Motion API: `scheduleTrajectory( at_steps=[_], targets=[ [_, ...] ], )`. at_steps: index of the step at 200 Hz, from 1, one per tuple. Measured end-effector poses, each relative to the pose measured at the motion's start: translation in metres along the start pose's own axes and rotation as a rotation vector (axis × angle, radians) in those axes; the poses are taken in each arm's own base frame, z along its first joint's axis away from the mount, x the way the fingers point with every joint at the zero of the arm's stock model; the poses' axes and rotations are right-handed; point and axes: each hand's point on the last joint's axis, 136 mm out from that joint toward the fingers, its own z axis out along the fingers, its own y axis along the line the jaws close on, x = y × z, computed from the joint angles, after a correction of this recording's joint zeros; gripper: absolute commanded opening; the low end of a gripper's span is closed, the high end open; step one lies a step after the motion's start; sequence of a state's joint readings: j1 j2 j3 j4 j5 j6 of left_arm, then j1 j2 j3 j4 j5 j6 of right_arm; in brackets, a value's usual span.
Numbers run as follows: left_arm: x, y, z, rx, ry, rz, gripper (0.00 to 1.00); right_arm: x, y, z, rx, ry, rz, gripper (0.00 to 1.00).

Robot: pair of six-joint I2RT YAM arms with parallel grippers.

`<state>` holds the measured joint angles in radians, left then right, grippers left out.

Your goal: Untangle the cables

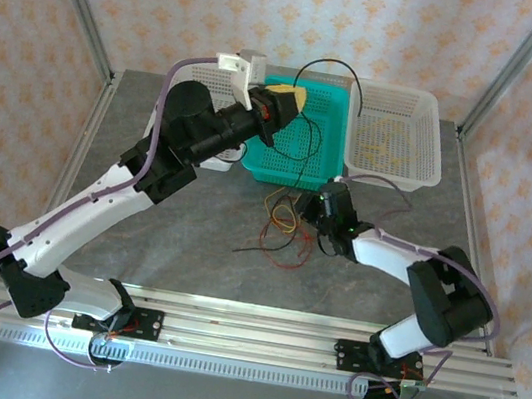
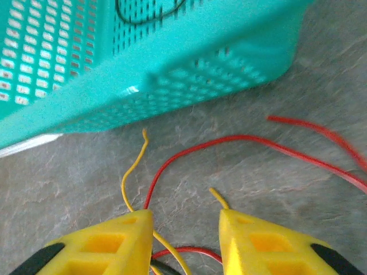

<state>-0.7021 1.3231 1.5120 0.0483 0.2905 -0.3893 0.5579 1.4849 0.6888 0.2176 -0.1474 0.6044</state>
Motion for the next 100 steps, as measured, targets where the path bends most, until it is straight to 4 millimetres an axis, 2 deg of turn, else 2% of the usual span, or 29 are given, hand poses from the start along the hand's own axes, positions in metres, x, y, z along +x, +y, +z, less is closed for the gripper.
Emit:
scheduleTrajectory(
  at_steps=[22, 39, 55, 100],
  targets=[
    [0.0, 0.004, -0.001, -0.018, 0.001, 0.006, 0.0, -0.022, 0.009, -0.03, -0.022, -0.095, -0.054, 0.47],
    [0.001, 0.006, -0.001, -0.025, 0.006, 0.009, 0.0, -0.034, 0.017, -0.054, -0.072, -0.164, -0.099, 0.63],
    [0.001, 0.008, -0.002, -0.031, 0.006, 0.01, 0.0, -0.037, 0.021, -0.071, -0.111, -0.21, -0.163, 0.71],
    [0.001, 0.008, -0.002, -0.032, 0.009, 0.009, 0.0, -0.031, 0.017, -0.079, -0.162, -0.277, -0.305, 0.77]
  ],
)
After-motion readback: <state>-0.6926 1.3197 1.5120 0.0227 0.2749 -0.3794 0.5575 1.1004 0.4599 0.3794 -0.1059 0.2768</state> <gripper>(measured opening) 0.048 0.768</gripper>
